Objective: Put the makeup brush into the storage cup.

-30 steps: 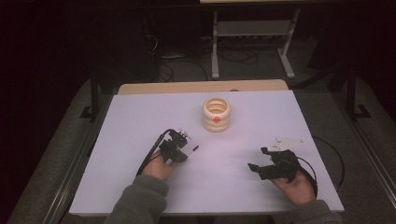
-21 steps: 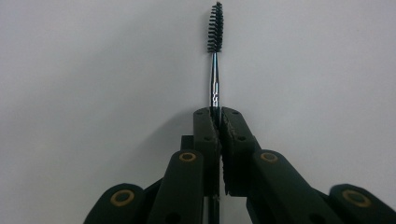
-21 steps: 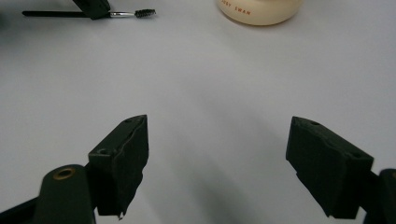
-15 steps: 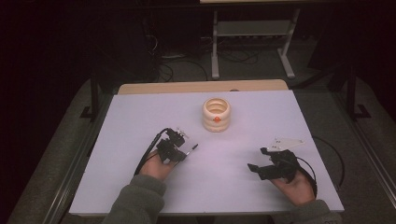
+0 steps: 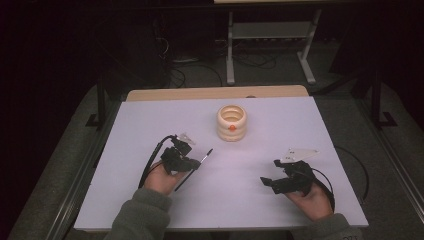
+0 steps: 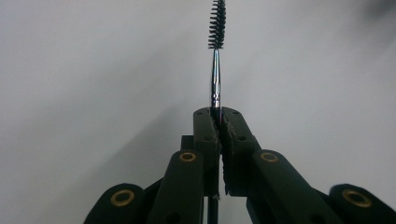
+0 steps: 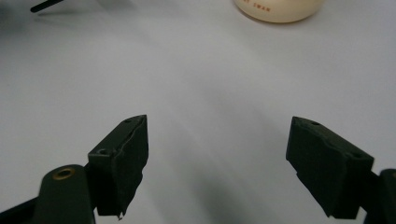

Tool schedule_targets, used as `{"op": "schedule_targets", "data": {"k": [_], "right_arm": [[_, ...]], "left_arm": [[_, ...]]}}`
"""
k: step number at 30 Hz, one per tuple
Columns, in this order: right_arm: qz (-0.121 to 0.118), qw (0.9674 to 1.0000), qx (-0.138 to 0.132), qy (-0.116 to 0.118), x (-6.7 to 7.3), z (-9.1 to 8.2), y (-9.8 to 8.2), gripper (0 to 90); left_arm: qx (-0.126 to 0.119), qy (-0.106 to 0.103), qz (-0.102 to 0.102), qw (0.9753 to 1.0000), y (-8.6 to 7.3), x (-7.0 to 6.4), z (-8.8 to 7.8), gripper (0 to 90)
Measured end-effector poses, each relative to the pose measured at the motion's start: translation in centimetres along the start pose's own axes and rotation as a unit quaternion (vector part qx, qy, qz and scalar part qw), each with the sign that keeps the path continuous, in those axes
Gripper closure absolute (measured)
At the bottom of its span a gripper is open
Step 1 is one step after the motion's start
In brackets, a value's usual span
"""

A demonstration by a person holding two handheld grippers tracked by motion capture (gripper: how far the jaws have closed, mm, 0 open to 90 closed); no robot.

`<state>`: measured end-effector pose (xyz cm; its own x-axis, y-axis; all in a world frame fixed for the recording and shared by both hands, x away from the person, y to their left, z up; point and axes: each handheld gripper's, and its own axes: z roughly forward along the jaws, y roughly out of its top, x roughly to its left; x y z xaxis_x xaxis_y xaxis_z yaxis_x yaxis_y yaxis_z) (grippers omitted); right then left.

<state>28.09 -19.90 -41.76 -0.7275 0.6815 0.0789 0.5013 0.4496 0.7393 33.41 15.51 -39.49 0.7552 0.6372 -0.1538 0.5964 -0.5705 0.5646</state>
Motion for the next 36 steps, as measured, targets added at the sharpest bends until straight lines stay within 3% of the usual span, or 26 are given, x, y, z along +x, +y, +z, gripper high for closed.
{"op": "schedule_targets", "data": {"k": [1,4,9,13,16,20,22,24,25,27,36], "right_arm": [[-0.005,1.0000,0.001,0.001,0.2,0.1,0.1,19.8],[-0.010,0.9999,-0.002,0.007,0.6,0.2,0.5,19.9],[-0.014,0.9994,-0.015,0.028,1.2,0.2,1.6,20.1],[-0.014,0.9982,-0.025,0.053,1.7,0.3,2.7,19.9],[-0.021,0.9970,-0.027,0.069,2.4,0.7,3.6,20.0],[-0.037,0.9949,-0.026,0.090,3.5,1.6,4.8,20.4],[-0.045,0.9936,-0.026,0.100,4.0,2.0,5.2,20.8],[-0.051,0.9918,-0.026,0.114,4.5,2.4,5.6,21.5],[-0.054,0.9913,-0.028,0.117,4.7,2.6,5.8,21.9],[-0.057,0.9900,-0.031,0.126,5.1,2.9,6.0,22.6],[-0.055,0.9858,-0.029,0.156,5.6,3.7,6.4,28.3]], "left_arm": [[-0.004,-0.003,0.006,1.0000,-0.1,0.0,-0.2,86.2],[-0.031,-0.016,0.000,0.9994,-0.4,-0.5,-0.9,86.1],[-0.063,-0.035,0.016,0.9973,-0.9,-1.0,-2.1,86.1],[-0.100,-0.053,0.014,0.9934,-1.2,-1.4,-3.0,86.1],[-0.129,-0.073,0.016,0.9888,-1.2,-1.6,-3.7,86.1],[-0.157,-0.081,0.026,0.9840,-1.3,-2.0,-4.2,86.1],[-0.163,-0.091,0.025,0.9821,-1.4,-2.0,-4.3,86.1],[-0.163,-0.091,0.029,0.9820,-1.5,-2.0,-4.4,86.1],[-0.176,-0.099,0.023,0.9792,-1.7,-2.2,-4.4,86.1],[-0.184,-0.106,0.023,0.9769,-1.9,-2.3,-4.4,86.1],[-0.197,-0.119,0.034,0.9726,-2.2,-2.8,-3.9,86.1]]}}
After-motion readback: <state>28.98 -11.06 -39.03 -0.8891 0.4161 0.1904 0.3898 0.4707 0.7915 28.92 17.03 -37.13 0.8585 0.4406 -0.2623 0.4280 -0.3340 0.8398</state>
